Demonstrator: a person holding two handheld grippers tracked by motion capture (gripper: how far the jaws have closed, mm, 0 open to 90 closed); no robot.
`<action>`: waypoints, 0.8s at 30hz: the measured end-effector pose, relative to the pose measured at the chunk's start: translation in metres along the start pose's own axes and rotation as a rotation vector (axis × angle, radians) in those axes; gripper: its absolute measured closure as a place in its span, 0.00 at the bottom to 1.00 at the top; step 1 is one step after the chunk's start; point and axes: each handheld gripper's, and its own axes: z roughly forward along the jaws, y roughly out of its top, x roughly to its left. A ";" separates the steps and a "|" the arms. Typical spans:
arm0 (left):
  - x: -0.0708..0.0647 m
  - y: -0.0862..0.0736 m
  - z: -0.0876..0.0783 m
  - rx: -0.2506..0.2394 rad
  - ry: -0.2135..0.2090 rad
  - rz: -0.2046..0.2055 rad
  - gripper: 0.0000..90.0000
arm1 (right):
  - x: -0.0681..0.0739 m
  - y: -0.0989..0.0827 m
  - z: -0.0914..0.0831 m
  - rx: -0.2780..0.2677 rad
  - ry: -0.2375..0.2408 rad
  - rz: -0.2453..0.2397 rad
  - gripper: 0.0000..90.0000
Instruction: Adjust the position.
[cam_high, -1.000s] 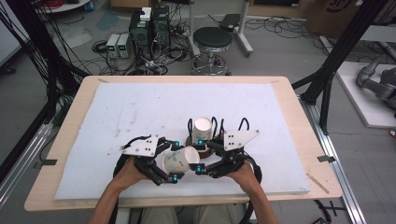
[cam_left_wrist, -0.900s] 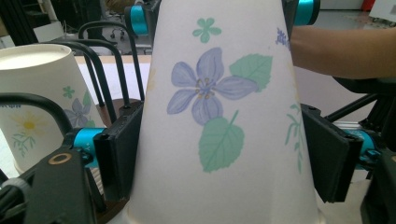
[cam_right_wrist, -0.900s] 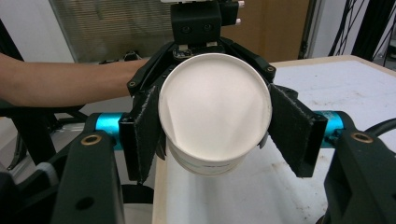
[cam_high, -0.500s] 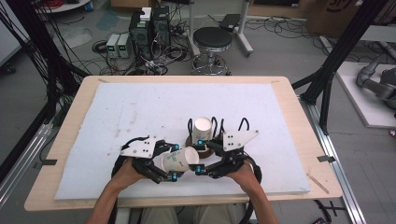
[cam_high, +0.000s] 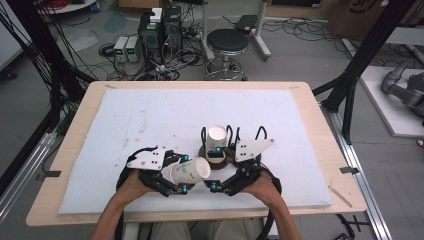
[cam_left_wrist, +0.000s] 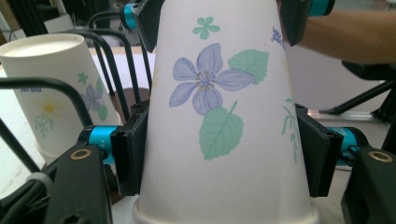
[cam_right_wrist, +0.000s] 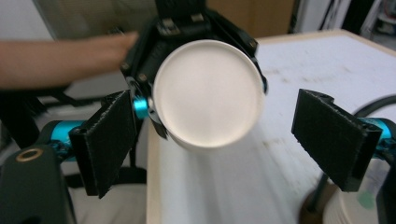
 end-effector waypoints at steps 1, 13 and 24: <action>-0.001 0.002 -0.001 0.026 -0.003 0.003 0.35 | 0.001 0.003 -0.001 0.038 -0.005 -0.013 0.16; 0.002 0.033 -0.007 0.435 -0.035 0.054 0.35 | 0.007 0.023 0.017 0.470 0.007 -0.078 0.16; 0.004 0.044 -0.007 0.644 -0.035 0.066 0.35 | 0.005 0.042 0.035 0.694 -0.007 -0.134 0.16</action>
